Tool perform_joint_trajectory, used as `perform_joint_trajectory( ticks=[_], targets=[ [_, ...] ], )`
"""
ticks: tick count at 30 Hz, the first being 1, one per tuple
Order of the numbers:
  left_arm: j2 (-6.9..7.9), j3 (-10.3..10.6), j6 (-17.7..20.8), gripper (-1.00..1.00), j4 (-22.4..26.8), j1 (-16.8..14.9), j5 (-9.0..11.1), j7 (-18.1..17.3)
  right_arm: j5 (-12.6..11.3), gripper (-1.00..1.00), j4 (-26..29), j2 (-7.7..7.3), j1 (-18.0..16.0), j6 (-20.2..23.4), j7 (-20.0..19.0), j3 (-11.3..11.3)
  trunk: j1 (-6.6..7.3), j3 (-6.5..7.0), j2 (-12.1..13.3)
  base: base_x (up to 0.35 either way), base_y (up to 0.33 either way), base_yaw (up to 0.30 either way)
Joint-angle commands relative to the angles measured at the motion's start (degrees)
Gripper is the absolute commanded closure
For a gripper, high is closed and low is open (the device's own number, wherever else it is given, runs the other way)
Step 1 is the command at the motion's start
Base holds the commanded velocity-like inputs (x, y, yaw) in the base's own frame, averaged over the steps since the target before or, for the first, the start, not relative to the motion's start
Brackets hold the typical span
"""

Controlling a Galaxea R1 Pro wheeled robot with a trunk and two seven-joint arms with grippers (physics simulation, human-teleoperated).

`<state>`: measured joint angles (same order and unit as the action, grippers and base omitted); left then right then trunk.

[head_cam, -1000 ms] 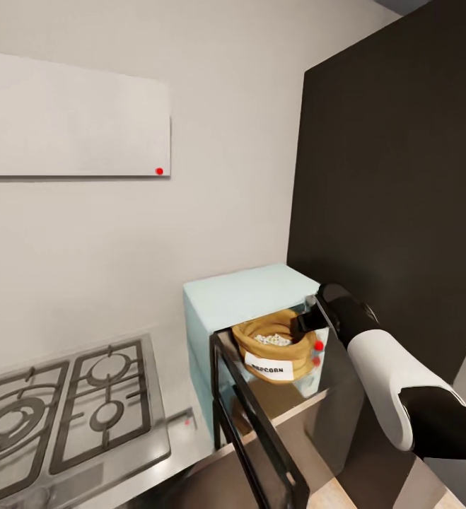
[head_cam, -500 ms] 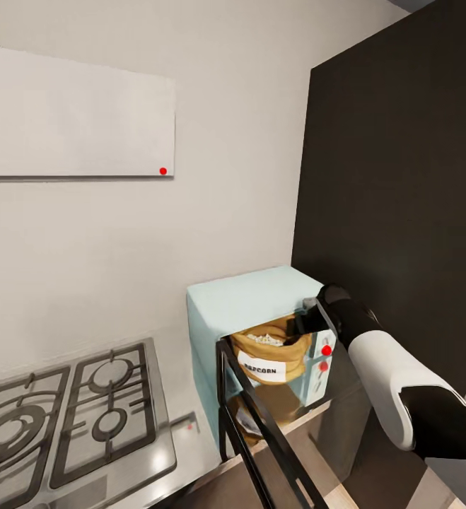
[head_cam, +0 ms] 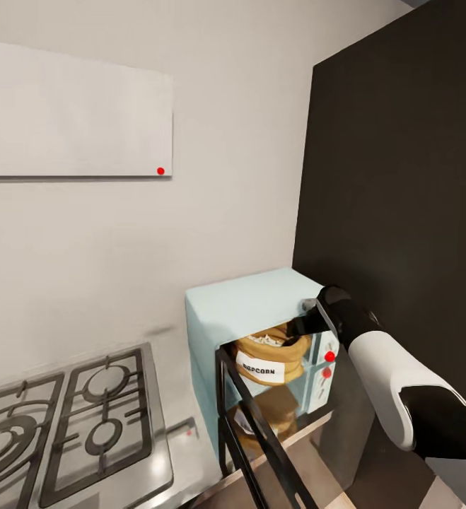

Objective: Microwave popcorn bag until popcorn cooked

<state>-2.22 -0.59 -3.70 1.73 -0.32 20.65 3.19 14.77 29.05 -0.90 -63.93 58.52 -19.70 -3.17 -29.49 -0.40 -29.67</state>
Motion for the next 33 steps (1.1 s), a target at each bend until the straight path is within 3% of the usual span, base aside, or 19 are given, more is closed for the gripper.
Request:
perform_joint_trajectory(
  ticks=[1, 18, 19, 33],
  targets=[
    [-0.01, 0.0, -0.2, -1.0, 0.0, 0.0, 0.2, 0.1, -1.3, 1.0, 1.7, -0.08, -0.1, 0.3, -0.6, 0.0, -0.02, -0.03, -0.1, 0.058, 0.0, 0.0],
    [0.02, -0.1, -0.2, -1.0, 0.0, 0.0, 0.3, 0.1, -1.6, 1.0, 1.7, 0.0, -0.1, 0.5, -1.5, 0.0, -0.02, -0.03, -0.1, 0.004, 0.0, 0.0],
    [0.02, -0.1, -0.2, -1.0, 0.0, 0.0, 0.3, 0.1, -1.6, -1.0, 1.7, 0.01, -0.1, 0.5, -1.5, 0.0, -0.02, -0.03, -0.1, 0.0, 0.0, 0.0],
    [-0.06, -0.1, -0.2, -1.0, 0.0, 0.0, 0.3, 0.2, -1.4, -1.0, 1.8, -0.21, -0.1, 1.1, -1.4, -0.1, -0.02, -0.03, -0.1, -0.009, 0.0, 0.0]
  ],
)
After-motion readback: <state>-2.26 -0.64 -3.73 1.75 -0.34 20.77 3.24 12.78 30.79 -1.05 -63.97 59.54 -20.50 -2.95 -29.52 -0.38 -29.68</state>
